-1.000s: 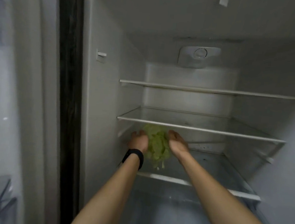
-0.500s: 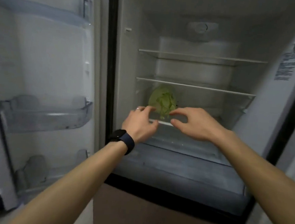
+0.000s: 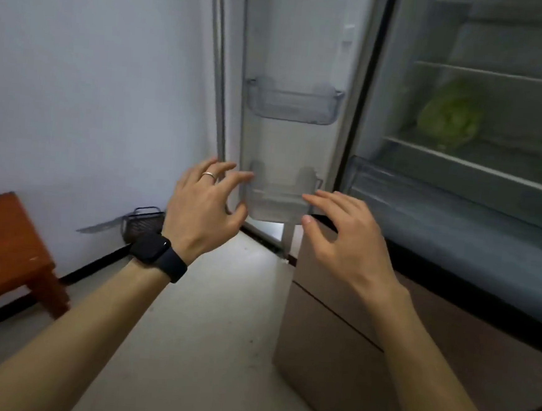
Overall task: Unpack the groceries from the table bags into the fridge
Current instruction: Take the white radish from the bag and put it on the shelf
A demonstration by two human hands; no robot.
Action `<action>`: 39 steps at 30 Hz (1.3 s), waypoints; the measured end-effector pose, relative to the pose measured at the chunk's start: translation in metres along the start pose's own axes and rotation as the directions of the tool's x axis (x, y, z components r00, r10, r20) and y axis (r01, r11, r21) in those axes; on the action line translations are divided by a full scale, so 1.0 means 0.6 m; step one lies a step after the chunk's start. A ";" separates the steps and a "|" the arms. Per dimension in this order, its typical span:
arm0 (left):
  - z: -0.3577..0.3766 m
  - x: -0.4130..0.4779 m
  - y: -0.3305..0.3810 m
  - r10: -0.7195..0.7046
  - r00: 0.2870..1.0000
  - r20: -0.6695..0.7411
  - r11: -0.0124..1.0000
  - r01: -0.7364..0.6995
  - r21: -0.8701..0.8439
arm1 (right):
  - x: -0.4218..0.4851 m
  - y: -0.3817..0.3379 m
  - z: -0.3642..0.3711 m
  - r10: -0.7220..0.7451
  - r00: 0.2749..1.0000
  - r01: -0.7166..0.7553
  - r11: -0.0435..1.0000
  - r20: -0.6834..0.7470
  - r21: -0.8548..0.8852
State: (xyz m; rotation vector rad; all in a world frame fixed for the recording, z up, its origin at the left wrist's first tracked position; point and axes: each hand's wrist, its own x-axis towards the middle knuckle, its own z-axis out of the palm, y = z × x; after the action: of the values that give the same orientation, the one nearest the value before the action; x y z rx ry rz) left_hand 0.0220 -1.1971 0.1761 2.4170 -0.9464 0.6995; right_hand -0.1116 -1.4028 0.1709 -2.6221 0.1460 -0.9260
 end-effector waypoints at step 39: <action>-0.735 -1.019 -1.087 -0.910 0.389 -0.145 0.299 0.857 0.419 | -0.250 -1.428 0.827 -0.739 0.425 0.374 0.669 0.522 0.642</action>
State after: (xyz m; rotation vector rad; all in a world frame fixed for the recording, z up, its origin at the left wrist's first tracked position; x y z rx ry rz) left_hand -0.0285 -0.2160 0.0064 2.8179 0.7300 0.3037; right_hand 0.0641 -0.4265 0.0349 -2.3546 -1.1390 0.1197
